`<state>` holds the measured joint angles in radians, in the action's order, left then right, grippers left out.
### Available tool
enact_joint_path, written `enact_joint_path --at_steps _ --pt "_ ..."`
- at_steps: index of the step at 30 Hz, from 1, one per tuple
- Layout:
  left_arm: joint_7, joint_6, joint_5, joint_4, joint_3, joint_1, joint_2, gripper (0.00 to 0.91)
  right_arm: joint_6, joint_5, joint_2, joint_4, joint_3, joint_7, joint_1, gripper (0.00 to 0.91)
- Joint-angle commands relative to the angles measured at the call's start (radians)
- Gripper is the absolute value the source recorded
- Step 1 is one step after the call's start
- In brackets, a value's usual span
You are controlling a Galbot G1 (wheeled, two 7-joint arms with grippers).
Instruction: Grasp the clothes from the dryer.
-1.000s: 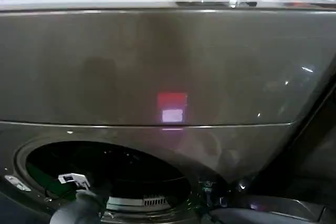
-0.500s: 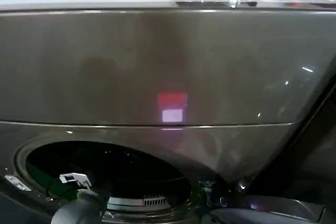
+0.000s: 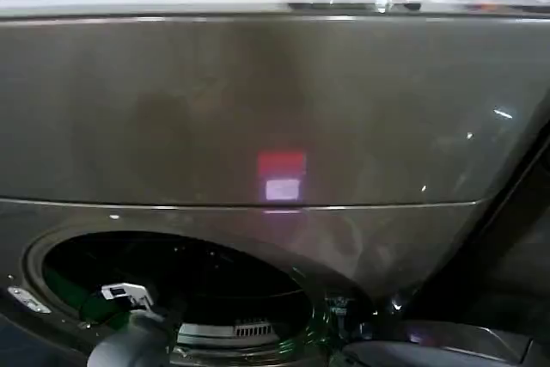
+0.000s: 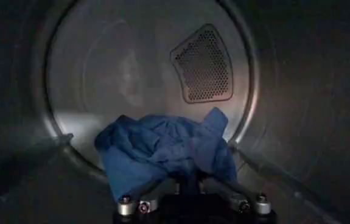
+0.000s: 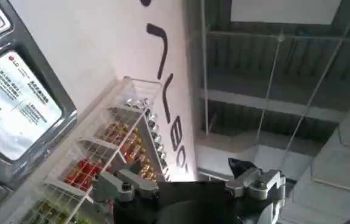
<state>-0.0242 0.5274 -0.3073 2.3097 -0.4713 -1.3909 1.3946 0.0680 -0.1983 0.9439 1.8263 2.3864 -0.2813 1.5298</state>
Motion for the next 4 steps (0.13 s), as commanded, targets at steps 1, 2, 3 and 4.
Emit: enact_joint_path --at_steps 1,2,3,4 --pt "0.0 0.0 0.006 -0.002 0.006 -0.003 0.0 0.0 -0.001 0.006 0.006 0.003 0.006 0.0 0.002 0.907" --pt "0.0 0.001 0.005 0.0 0.006 -0.005 0.0 0.0 -0.002 0.006 0.006 0.001 0.008 0.0 0.003 0.907" --pt "0.0 0.001 0.005 0.001 0.006 -0.006 -0.001 0.0 -0.002 0.006 0.006 -0.001 0.011 0.0 0.005 0.907" --pt "0.002 0.002 0.006 0.001 0.006 -0.007 -0.001 0.0 -0.004 0.006 0.005 -0.002 0.013 0.001 0.006 0.907"
